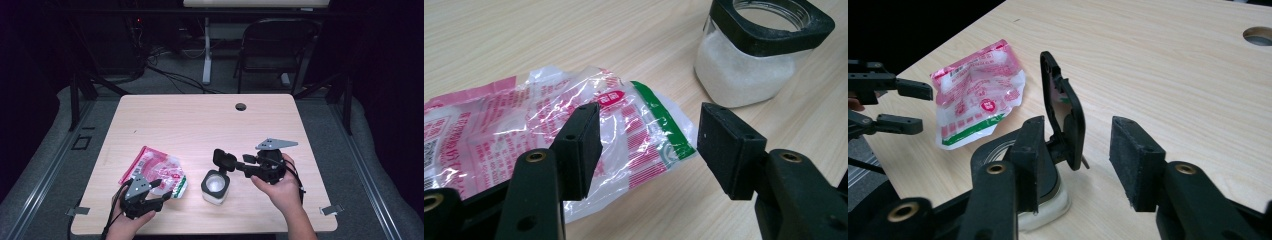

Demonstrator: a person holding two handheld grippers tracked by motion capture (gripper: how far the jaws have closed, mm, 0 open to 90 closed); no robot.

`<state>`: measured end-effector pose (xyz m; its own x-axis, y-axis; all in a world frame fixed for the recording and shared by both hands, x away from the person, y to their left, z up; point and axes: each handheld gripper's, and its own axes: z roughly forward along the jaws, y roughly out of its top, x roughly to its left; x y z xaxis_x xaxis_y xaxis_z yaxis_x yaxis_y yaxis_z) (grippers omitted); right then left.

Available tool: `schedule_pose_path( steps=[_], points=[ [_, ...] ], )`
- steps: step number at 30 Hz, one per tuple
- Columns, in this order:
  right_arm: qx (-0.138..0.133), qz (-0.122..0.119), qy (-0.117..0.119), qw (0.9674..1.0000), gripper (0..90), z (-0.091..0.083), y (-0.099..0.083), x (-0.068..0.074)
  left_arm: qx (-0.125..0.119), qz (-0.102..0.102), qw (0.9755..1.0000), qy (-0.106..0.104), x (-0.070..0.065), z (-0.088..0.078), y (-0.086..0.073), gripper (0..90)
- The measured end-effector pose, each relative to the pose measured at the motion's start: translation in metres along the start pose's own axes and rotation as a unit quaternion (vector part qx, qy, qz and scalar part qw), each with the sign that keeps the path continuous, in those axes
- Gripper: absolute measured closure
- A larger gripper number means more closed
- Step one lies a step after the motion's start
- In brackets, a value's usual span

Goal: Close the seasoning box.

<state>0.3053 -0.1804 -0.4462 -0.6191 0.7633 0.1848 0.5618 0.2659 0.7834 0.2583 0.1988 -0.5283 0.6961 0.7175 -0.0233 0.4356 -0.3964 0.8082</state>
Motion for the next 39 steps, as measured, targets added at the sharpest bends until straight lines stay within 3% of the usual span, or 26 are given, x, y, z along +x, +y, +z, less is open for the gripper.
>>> schedule_pose_path(
  steps=[3, 8, 16, 23, 31, 39],
  points=[
    [0.002, -0.012, -0.005, 0.9999, 53.7, 0.007, 0.000, -0.001, -0.001, -0.007, 1.0000, 0.007, 0.002, -0.002, -0.002, 43.3],
    [0.008, -0.006, 0.004, 0.9999, 53.7, 0.020, -0.001, -0.002, 0.002, -0.012, 0.9998, 0.013, 0.005, -0.005, -0.006, 43.6],
    [0.019, -0.006, 0.011, 0.9997, 66.1, 0.035, 0.001, -0.001, -0.001, -0.023, 0.9993, 0.028, 0.010, -0.012, -0.012, 43.7],
    [0.027, -0.022, 0.008, 0.9994, 73.1, 0.039, 0.004, 0.000, 0.006, -0.027, 0.9989, 0.039, 0.013, -0.015, -0.017, 43.9],
    [0.024, -0.018, 0.018, 0.9994, 75.2, 0.035, 0.008, -0.001, 0.009, -0.026, 0.9986, 0.045, 0.014, -0.015, -0.018, 43.9],
    [0.022, -0.025, 0.010, 0.9994, 80.1, 0.034, 0.008, 0.001, 0.008, -0.029, 0.9984, 0.048, 0.016, -0.016, -0.019, 43.8]
  ],
)
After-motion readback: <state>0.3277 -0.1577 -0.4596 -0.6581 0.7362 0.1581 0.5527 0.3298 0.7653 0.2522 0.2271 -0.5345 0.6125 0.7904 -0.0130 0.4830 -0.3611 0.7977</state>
